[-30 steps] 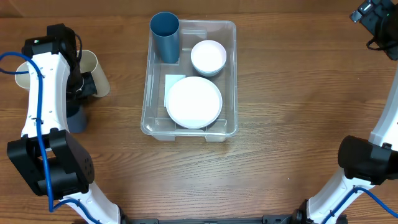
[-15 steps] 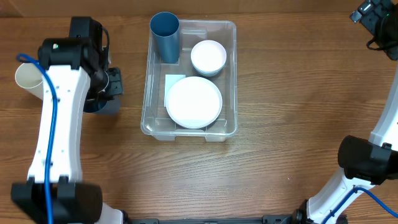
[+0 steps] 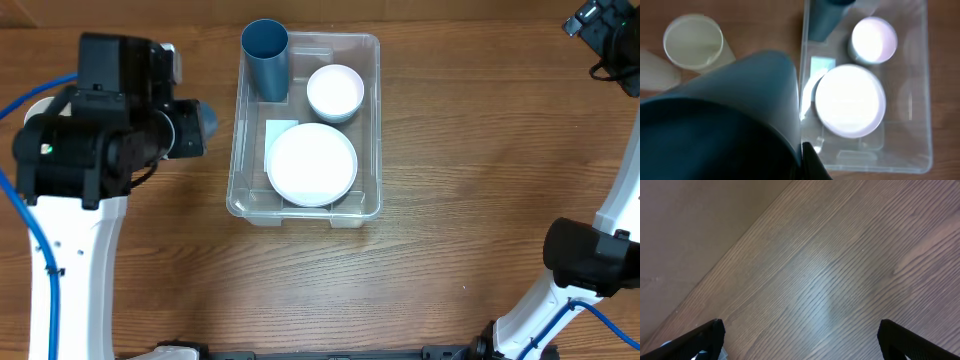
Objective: Pack container
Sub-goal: 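Lower the second blue cup into the first blue cup in the container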
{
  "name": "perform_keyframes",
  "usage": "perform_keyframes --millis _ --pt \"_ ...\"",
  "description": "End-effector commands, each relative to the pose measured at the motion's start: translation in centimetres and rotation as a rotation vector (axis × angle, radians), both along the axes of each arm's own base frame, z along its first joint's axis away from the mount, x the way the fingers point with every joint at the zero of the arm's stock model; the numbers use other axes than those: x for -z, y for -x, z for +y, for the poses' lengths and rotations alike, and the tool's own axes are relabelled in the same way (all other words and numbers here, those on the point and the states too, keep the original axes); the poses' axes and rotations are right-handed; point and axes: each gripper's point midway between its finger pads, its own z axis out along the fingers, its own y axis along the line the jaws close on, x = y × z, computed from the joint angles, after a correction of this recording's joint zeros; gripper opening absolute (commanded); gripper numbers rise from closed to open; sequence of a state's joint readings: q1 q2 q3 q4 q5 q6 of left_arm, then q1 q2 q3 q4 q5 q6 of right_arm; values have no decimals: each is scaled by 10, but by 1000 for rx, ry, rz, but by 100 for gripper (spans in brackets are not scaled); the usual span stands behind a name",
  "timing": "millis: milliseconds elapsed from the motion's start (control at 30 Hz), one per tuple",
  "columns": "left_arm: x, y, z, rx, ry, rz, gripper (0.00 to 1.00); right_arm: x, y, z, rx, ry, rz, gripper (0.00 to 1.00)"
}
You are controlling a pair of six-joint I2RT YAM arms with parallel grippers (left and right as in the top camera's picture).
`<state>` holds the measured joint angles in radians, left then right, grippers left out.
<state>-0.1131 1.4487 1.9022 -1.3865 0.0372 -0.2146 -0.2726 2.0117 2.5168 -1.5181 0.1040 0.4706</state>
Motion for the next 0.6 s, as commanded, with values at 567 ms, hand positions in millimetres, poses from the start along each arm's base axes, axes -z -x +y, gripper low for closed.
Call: perform_keyframes --millis 567 --pt "-72 -109 -73 107 4 -276 4 -5 0 0 6 8 -16 100"
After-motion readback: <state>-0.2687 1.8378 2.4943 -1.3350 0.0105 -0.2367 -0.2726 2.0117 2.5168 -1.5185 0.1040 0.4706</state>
